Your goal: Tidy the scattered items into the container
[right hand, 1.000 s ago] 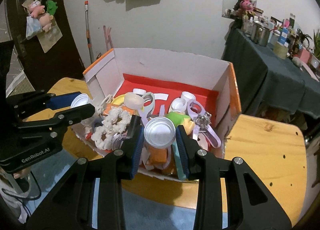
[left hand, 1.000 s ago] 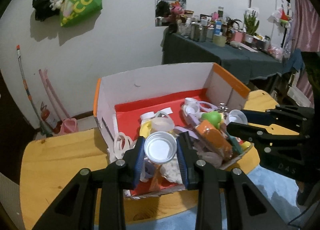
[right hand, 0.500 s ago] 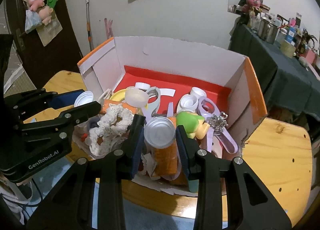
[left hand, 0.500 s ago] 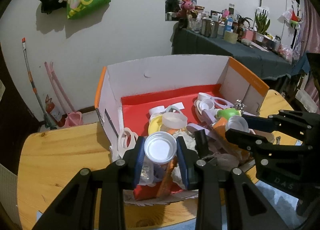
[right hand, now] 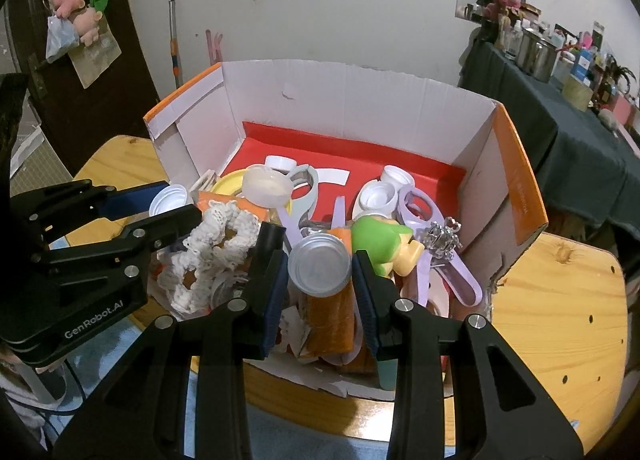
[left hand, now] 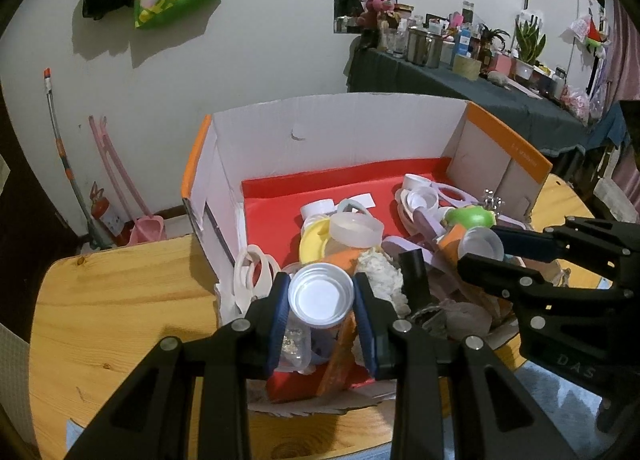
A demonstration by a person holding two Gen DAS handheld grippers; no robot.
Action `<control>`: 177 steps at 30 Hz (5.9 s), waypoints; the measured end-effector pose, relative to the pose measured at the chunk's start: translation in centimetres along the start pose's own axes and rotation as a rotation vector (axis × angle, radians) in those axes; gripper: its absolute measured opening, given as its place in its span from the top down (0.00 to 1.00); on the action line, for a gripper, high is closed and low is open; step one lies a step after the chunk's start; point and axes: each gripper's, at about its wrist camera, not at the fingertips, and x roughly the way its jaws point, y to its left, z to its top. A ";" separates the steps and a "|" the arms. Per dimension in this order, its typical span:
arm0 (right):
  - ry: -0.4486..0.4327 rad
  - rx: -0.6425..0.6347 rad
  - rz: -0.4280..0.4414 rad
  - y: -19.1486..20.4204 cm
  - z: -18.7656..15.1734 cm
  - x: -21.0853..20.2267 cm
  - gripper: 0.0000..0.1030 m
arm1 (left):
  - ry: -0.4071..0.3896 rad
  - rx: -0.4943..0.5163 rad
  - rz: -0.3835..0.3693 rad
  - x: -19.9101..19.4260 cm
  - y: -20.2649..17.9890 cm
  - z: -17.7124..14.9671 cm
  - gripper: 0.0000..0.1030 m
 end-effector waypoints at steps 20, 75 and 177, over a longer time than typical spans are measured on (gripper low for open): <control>0.006 -0.001 -0.006 0.1 -0.3 0.3 0.69 | 0.009 0.009 0.006 0.5 0.0 -0.1 0.67; 0.010 -0.011 -0.032 0.4 -0.3 0.7 0.52 | 0.003 0.028 0.027 0.3 0.0 -0.3 0.63; -0.122 0.178 -0.286 3.0 -18.0 -8.2 0.16 | -0.104 -0.146 0.177 -10.4 -2.2 -17.3 0.19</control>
